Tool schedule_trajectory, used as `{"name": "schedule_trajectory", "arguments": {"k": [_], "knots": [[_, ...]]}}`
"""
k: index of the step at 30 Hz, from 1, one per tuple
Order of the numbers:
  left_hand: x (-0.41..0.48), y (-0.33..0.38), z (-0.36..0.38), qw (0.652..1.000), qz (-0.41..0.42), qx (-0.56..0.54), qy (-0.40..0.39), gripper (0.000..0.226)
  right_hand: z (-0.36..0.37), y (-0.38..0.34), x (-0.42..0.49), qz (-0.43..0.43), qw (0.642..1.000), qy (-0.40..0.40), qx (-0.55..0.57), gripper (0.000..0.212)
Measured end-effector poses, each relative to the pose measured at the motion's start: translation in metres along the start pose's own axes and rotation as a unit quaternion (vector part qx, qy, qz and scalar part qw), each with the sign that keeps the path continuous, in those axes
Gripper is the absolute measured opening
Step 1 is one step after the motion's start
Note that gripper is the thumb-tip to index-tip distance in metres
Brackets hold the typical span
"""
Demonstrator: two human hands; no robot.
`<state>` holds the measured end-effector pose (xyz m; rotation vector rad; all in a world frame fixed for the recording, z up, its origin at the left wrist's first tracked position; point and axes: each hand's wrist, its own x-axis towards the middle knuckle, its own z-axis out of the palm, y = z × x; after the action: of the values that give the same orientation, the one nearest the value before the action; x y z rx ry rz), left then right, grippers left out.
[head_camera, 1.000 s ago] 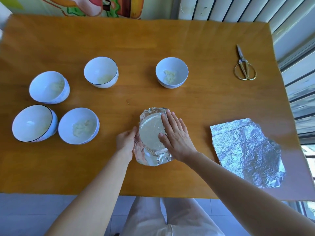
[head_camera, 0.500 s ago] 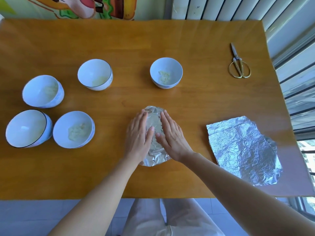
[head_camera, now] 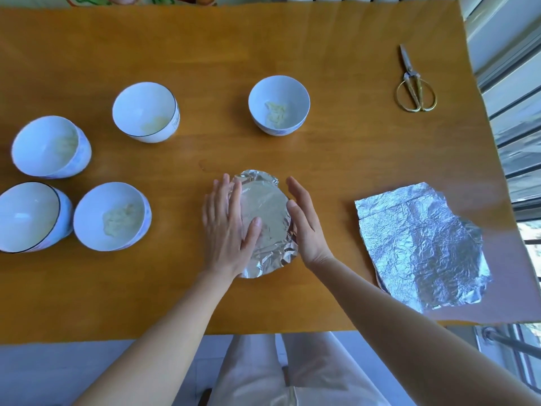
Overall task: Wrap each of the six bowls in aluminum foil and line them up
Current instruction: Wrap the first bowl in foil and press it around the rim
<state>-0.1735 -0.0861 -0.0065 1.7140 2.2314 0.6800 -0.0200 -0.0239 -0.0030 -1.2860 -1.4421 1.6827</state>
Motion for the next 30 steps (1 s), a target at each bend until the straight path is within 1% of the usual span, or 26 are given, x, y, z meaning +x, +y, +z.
{"name": "schedule_trajectory", "arguments": {"k": [2,4,5,7,9,10,12,17,21,23,25,27,28,30], "knots": [[-0.003,-0.004,-0.008,0.999,0.039,-0.001,-0.009,0.090,-0.018,-0.004,0.001,-0.088,0.989,-0.006,-0.117,0.070],[-0.008,-0.009,-0.012,0.996,0.078,0.026,-0.038,0.103,-0.035,-0.007,0.005,-0.177,0.951,-0.065,-0.246,0.091],[-0.010,-0.012,-0.012,0.994,0.085,0.043,-0.061,0.110,-0.042,-0.007,0.008,-0.199,0.928,-0.109,-0.297,0.102],[-0.015,-0.015,-0.011,0.990,0.075,0.062,-0.102,0.121,-0.048,-0.007,0.011,-0.200,0.888,-0.187,-0.370,0.118],[-0.017,-0.015,-0.009,0.987,0.061,0.077,-0.125,0.124,-0.048,-0.005,0.012,-0.175,0.871,-0.233,-0.396,0.126],[-0.018,-0.016,-0.007,0.987,0.053,0.082,-0.125,0.124,-0.047,-0.003,0.012,-0.175,0.870,-0.237,-0.395,0.129],[-0.017,-0.015,-0.005,0.988,0.037,0.086,-0.123,0.124,-0.045,0.003,0.014,-0.182,0.876,-0.227,-0.384,0.130],[-0.017,-0.013,-0.002,0.990,0.031,0.100,-0.100,0.122,-0.039,0.013,0.013,-0.174,0.885,-0.176,-0.394,0.121],[-0.016,-0.012,-0.004,0.989,0.028,0.109,-0.094,0.122,-0.048,0.005,0.009,-0.166,0.884,-0.168,-0.404,0.130],[-0.016,-0.011,-0.004,0.989,0.027,0.108,-0.093,0.123,-0.056,-0.009,0.008,-0.204,0.877,-0.148,-0.409,0.125],[-0.015,-0.010,-0.005,0.990,0.026,0.106,-0.092,0.124,-0.058,-0.023,0.007,-0.253,0.868,-0.129,-0.406,0.110],[-0.015,-0.008,-0.005,0.990,0.023,0.105,-0.092,0.123,-0.052,-0.025,0.008,-0.260,0.861,-0.138,-0.415,0.098],[-0.015,-0.007,-0.005,0.990,0.020,0.105,-0.091,0.123,-0.047,-0.021,0.008,-0.245,0.859,-0.151,-0.424,0.098],[-0.015,-0.005,-0.006,0.991,0.014,0.101,-0.090,0.120,-0.037,-0.008,0.006,-0.211,0.857,-0.175,-0.437,0.105]]}}
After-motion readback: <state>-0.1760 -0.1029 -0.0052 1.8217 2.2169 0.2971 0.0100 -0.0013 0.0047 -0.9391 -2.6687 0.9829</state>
